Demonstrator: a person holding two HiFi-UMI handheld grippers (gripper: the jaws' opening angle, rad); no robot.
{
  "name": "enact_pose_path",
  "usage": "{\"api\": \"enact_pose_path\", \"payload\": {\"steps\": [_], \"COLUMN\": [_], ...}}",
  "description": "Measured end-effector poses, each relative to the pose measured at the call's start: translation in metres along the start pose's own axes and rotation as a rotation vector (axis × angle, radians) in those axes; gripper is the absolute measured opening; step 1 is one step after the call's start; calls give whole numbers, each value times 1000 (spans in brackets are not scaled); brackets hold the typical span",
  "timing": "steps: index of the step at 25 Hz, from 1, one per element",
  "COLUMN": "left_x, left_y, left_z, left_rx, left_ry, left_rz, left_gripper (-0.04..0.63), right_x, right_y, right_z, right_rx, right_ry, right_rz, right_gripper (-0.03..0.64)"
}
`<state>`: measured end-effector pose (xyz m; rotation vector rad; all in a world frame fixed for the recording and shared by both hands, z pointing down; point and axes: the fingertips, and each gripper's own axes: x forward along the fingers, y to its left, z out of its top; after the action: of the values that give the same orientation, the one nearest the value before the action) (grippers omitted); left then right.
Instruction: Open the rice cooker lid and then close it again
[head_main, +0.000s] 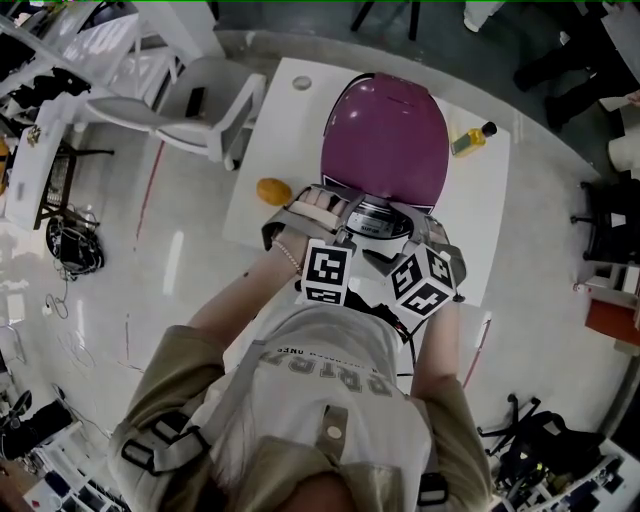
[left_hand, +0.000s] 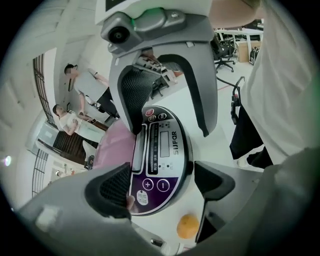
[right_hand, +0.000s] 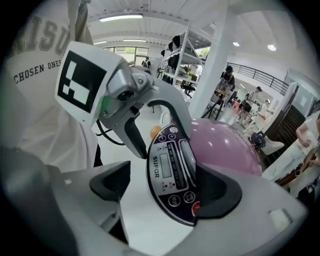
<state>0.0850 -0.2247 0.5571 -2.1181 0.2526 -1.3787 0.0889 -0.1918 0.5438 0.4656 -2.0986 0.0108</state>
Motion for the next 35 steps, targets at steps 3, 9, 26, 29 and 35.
{"api": "enact_pose_path", "payload": {"steps": [3,9,26,29,35], "left_x": [3,4,5,6,7], "left_y": [-4,-4,-5,-6,-6], "left_z": [-3,-4,-4,-7,-11], "left_rx": [18,37,62,107,186], "left_ry": [19,38,78,110,157], "left_rz": [10,16,29,33,45], "left_gripper": [413,413,413,413,411], "right_x": [1,3,4,6,5], "right_y": [2,1,2,1,-2], "right_z": [1,0,-1,-4,-3], "right_rx": [-2,-11,-2,-26,-24], "right_ry": [1,3,42,74,72], "right_rz": [-3,-18,-21,-26,-13], "right_gripper": [383,383,382,382,374]}}
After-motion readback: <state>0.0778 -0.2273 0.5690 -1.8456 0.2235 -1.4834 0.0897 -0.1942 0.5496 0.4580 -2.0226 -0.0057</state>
